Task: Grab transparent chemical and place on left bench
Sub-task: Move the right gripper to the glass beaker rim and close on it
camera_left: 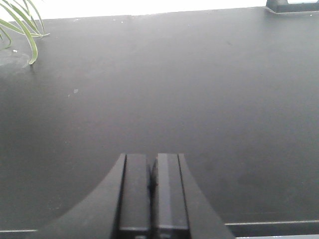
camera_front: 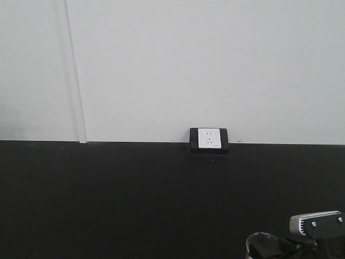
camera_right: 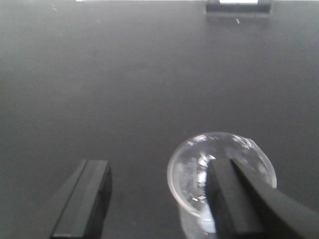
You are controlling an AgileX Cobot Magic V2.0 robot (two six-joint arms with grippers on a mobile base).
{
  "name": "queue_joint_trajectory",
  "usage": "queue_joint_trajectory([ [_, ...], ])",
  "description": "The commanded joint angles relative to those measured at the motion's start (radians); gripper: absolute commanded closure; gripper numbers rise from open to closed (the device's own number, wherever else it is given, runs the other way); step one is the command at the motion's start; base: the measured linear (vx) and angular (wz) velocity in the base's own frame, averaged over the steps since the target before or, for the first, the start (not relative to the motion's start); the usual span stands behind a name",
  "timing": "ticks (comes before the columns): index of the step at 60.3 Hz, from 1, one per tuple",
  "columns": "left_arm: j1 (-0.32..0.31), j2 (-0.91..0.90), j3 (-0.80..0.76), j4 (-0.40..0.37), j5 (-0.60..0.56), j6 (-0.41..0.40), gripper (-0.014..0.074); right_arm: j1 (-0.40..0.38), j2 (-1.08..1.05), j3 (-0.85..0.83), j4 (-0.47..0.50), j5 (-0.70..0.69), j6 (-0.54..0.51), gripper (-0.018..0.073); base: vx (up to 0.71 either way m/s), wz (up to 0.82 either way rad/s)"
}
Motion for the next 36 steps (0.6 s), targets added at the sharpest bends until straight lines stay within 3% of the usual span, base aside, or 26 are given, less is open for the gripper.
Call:
queue_joint_trajectory([
  [1,-0.002,-0.019,0.016,-0.001,-0.078,-0.008,0.06,-0.035,0.013,-0.035,0.032,-0.1,-0.005,0.0127,0.0,0.0],
  [36,-0.002,-0.019,0.016,-0.001,-0.078,-0.008,0.06,-0.055,0.11,-0.033,0.032,-0.121,-0.021,0.013,0.0,0.0],
])
